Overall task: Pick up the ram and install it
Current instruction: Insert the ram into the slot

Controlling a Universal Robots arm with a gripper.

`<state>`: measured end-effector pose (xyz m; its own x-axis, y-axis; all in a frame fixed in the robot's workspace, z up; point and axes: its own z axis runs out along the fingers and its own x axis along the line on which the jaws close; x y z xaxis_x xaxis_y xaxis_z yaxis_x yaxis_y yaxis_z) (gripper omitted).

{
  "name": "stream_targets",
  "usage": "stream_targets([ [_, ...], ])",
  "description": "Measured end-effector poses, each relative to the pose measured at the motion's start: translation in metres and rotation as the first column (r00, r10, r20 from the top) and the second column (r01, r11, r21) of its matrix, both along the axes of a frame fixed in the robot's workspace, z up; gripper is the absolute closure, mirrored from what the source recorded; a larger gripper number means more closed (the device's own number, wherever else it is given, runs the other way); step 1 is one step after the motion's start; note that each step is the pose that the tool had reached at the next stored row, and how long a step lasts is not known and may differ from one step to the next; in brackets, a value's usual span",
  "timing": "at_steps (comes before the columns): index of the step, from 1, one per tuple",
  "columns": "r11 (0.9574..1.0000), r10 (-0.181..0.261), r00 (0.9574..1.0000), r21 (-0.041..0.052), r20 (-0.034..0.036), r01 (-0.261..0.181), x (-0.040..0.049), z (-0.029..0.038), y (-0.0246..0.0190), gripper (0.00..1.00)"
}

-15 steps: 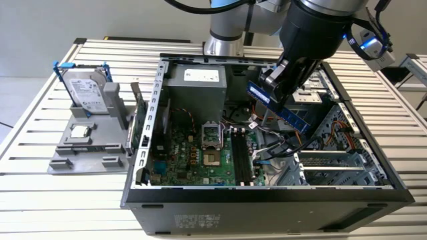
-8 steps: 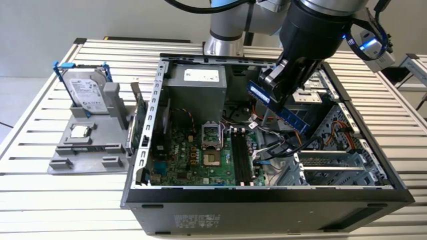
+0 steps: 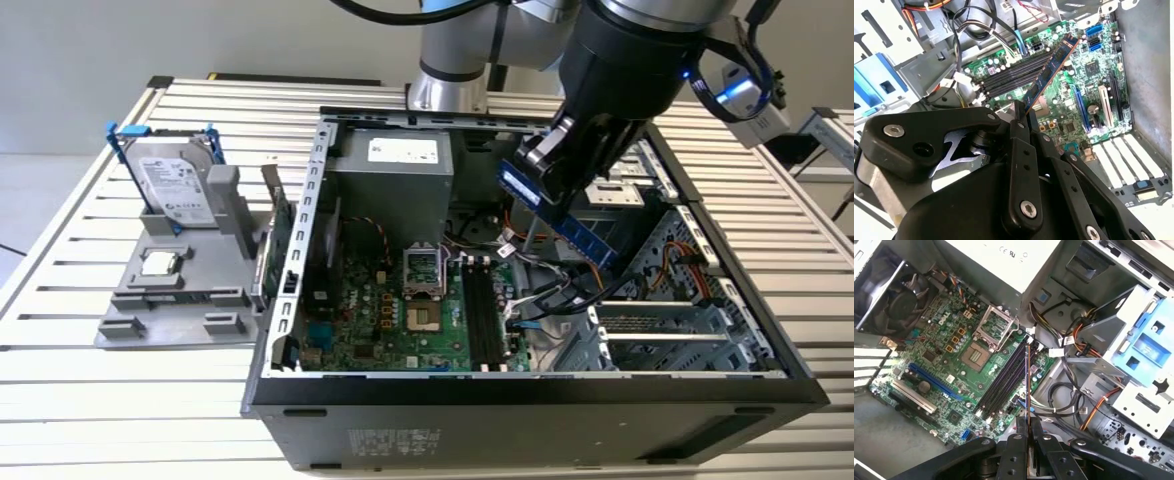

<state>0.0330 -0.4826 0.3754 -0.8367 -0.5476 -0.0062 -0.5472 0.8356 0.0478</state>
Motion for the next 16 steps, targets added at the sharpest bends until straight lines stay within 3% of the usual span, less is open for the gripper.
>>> stream_targets([
  [16, 0.9979, -0.064, 0.9979, 0.0, 0.0001, 0.064, 0.0, 0.0, 0.0, 1.0],
])
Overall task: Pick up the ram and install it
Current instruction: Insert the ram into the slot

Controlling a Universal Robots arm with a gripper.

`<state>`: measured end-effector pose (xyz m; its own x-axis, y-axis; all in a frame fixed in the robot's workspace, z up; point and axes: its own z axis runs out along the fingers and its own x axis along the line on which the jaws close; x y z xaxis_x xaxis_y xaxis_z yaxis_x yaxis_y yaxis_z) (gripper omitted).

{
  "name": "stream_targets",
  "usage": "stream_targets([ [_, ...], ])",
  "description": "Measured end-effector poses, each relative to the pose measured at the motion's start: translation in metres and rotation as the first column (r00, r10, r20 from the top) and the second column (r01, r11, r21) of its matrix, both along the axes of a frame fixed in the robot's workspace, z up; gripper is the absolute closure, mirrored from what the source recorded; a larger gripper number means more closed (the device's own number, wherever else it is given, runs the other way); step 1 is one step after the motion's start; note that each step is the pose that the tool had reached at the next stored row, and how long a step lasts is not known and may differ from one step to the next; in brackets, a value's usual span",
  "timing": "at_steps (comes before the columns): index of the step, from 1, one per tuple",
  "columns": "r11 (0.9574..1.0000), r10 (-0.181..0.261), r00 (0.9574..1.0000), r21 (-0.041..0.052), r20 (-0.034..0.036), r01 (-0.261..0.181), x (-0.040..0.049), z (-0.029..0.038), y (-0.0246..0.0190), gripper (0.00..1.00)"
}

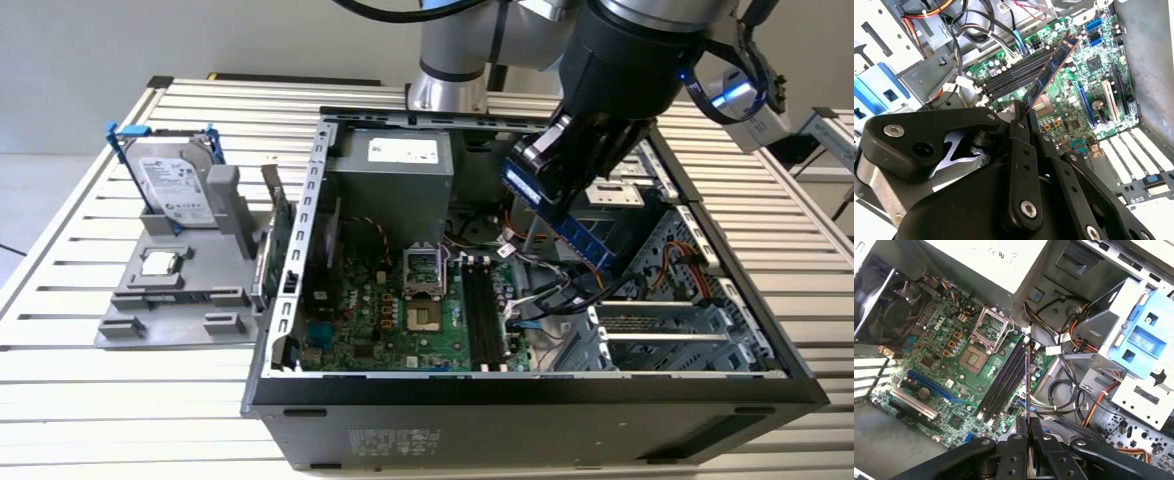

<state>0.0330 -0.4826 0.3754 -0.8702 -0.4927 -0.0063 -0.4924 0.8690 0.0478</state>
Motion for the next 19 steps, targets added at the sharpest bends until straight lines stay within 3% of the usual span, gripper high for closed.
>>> stream_targets([
  [19, 0.998, -0.063, 0.998, -0.0001, -0.0001, 0.063, 0.0, 0.0001, 0.0, 1.0],
])
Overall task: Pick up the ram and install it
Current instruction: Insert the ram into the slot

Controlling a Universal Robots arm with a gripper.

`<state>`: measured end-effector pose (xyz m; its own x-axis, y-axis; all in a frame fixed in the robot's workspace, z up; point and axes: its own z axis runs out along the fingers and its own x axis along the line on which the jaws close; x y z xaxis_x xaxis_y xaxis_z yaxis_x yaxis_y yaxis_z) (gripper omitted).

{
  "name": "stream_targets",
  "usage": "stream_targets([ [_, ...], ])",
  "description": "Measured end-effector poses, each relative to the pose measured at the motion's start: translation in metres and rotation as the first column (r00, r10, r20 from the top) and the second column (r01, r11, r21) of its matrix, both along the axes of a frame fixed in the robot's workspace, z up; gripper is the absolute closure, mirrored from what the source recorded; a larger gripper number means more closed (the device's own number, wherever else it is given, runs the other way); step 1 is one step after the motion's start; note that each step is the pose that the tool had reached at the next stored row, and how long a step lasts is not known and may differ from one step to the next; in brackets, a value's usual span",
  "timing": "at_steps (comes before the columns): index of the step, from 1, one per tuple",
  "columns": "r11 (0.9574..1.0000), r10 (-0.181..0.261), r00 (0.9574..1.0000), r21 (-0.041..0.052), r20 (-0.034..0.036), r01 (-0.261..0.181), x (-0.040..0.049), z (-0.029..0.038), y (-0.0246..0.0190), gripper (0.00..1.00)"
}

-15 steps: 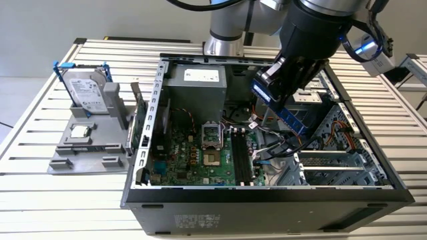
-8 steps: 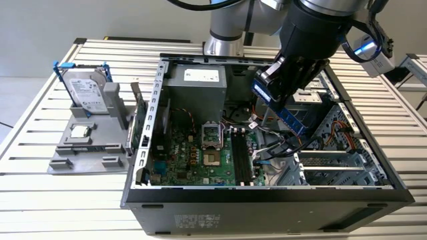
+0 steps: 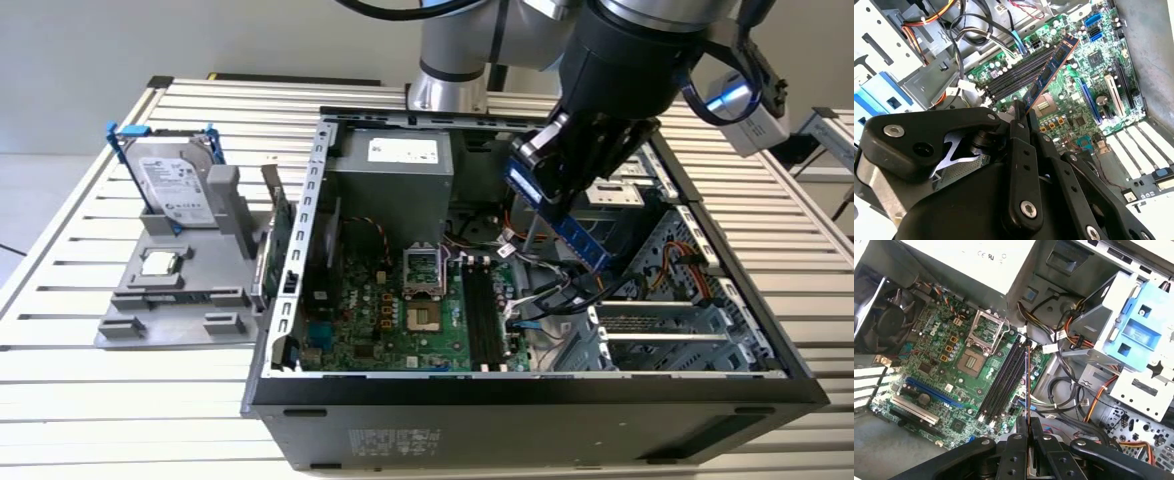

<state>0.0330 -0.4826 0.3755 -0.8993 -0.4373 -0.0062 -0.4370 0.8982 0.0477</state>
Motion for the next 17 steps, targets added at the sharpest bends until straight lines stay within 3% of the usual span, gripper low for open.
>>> stream_targets([
  [17, 0.9977, -0.068, 0.9977, 0.0, 0.0, 0.068, 0.0, 0.0, 0.0, 1.0],
])
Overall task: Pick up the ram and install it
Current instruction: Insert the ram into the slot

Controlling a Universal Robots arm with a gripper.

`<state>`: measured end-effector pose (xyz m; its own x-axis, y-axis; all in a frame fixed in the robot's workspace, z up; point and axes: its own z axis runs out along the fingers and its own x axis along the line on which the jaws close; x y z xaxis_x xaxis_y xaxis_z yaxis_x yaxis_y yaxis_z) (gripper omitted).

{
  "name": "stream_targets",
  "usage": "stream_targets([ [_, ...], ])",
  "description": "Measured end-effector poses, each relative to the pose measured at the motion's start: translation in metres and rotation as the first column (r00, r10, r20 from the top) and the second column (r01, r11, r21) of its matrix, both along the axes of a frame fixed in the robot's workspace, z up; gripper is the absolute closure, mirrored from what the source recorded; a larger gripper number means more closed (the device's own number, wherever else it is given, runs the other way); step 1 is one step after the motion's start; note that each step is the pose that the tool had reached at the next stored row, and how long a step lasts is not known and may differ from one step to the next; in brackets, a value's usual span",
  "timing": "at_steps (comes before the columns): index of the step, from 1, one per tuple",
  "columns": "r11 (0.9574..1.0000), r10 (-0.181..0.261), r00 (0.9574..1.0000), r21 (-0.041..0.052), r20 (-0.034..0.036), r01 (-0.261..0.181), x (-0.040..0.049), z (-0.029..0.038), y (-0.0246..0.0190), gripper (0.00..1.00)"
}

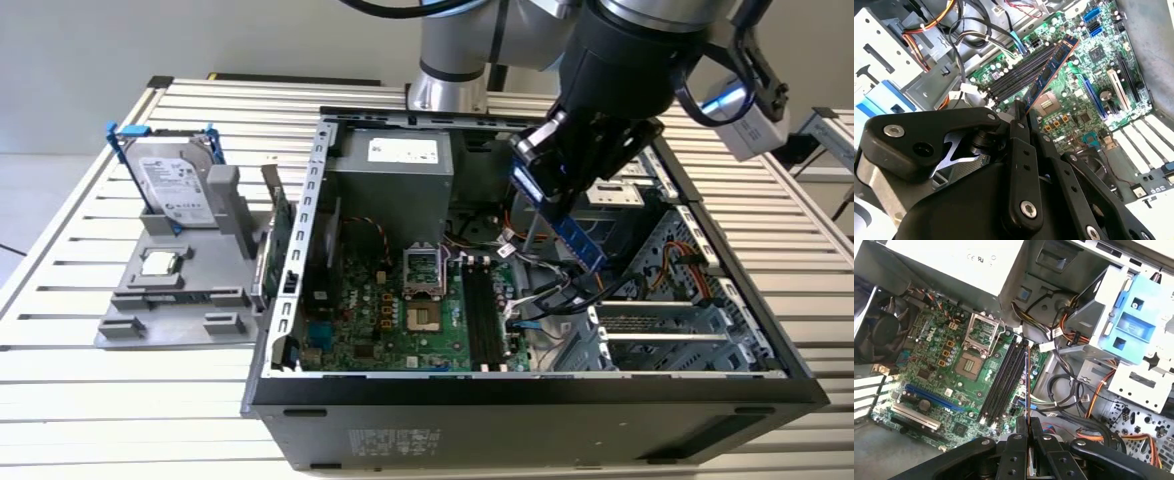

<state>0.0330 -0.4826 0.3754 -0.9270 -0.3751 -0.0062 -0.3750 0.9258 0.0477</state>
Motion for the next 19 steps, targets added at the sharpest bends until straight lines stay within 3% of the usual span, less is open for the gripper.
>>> stream_targets([
  [6, 0.9988, -0.048, 0.9988, -0.0001, 0.0, 0.048, 0.0, -0.0001, 0.0, 1.0],
  [10, 0.9956, -0.094, 0.9956, 0.0, 0.0, 0.094, 0.0, -0.0003, 0.0, 1.0],
  [19, 0.9808, -0.195, 0.9808, 0.0001, 0.0, 0.195, 0.0, -0.0004, 0.0, 1.0],
])
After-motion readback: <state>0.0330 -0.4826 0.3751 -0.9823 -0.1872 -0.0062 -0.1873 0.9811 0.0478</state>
